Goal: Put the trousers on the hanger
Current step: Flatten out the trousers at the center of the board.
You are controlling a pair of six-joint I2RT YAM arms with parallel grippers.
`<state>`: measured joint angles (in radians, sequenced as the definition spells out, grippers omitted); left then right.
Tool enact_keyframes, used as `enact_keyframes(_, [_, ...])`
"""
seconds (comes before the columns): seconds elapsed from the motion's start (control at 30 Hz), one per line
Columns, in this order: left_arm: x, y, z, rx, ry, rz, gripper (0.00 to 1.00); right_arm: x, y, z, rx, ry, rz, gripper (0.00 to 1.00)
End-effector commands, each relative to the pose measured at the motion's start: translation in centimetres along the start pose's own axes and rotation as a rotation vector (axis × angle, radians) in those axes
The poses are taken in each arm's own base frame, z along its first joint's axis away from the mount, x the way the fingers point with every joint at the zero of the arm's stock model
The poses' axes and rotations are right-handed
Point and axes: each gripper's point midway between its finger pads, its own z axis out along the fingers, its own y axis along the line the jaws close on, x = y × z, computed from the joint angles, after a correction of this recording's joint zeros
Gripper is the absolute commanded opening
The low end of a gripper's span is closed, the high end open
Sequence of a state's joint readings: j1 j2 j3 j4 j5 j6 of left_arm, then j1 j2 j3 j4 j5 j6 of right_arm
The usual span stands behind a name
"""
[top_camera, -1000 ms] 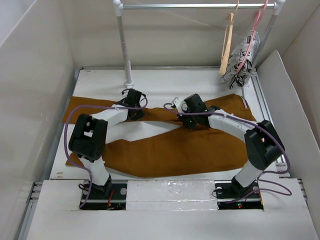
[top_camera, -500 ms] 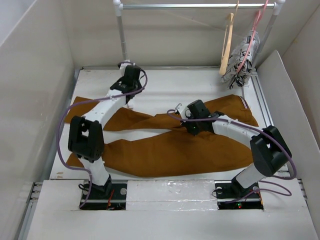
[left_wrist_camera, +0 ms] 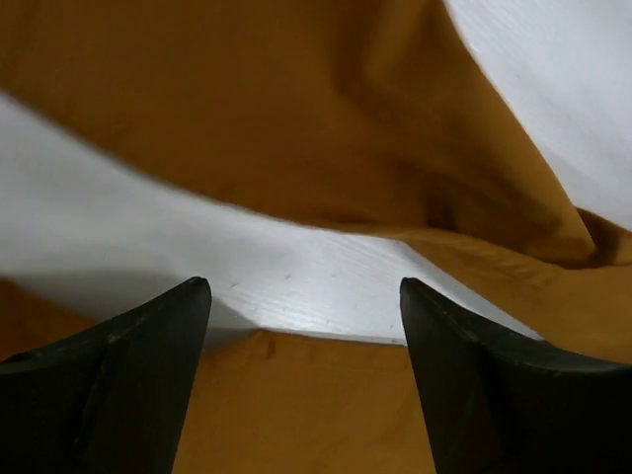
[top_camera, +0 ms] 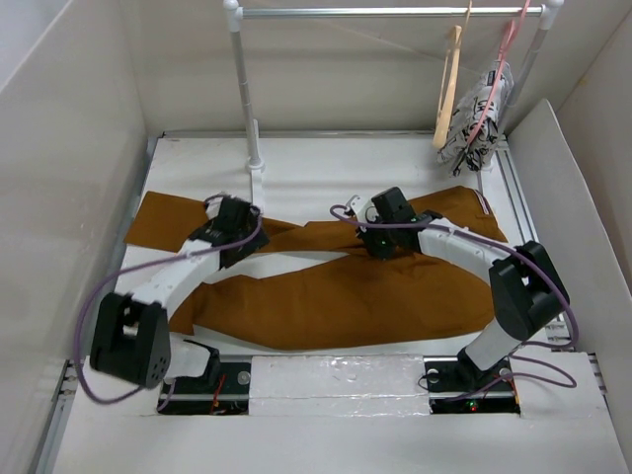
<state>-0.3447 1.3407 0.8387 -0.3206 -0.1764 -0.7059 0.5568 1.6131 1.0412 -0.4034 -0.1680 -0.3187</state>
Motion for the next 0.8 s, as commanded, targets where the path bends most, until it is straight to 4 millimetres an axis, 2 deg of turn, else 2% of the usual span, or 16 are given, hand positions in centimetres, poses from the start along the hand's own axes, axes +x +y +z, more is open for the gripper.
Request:
enact_keyframes(0.0, [0.0, 0.7, -1.3, 0.063, -0.077, -0.341, 0.74, -1.9, -0.5, -0.6, -0.009, -0.055, -0.013, 0.0])
enact_keyframes(0.03, [-1.3, -0.1, -2.7, 0.14, -0.14, -0.467, 0.81, -1.6, -0.2, -0.6, -0.018, -0.05, -0.011, 0.0])
enact_keyframes(0.07, [-1.7, 0.7, -2.7, 0.134, -0.171, -0.529, 0.83, -1.7, -0.2, -0.8, -0.016, -0.057, -0.013, 0.0])
enact_keyframes(0.1, [-1.5, 2.4, -2.3, 0.108, -0.19, -0.596, 0.84, -1.8, -0.1, -0.9, -0.02, -0.064, -0.013, 0.0])
enact_keyframes(0.17, [-2.6, 3.9, -2.2, 0.092, -0.24, -0.718, 0.84, -1.1, 0.1, -1.0, -0.023, -0.056, -0.01, 0.0])
enact_keyframes(0.23, [-2.9, 7.0, -0.5, 0.016, -0.237, -0.81, 0.86, -0.9, 0.4, -1.3, -0.026, -0.06, -0.008, 0.0])
enact_keyframes(0.37, [-2.6, 8.4, 1.5, -0.019, -0.176, -0.876, 0.84, 0.3, 1.0, -1.2, -0.044, -0.054, 0.0, 0.0])
enact_keyframes(0.5, [-3.3, 7.2, 2.7, 0.009, -0.151, -0.867, 0.79, 0.4, 1.2, -1.3, -0.049, -0.06, -0.001, 0.0])
enact_keyframes(0.6, [-2.7, 7.3, 3.7, -0.02, -0.113, -0.87, 0.69, 0.2, 1.0, -1.7, -0.037, -0.068, -0.003, 0.0])
enact_keyframes(0.63, [-2.3, 7.4, 4.1, -0.033, -0.099, -0.865, 0.58, 0.2, 1.0, -1.7, -0.034, -0.068, -0.003, 0.0])
enact_keyframes(0.7, [-2.6, 7.6, 4.4, -0.032, -0.118, -0.857, 0.44, 0.0, 0.6, -2.1, -0.026, -0.075, 0.003, 0.0])
enact_keyframes(0.73, [-2.6, 7.7, 4.5, -0.036, -0.123, -0.851, 0.26, -0.2, 0.5, -2.2, -0.02, -0.08, 0.002, 0.0])
enact_keyframes(0.77, [-3.0, 7.9, 4.5, -0.045, -0.144, -0.835, 0.17, -0.4, 0.5, -2.5, -0.017, -0.085, 0.004, 0.0])
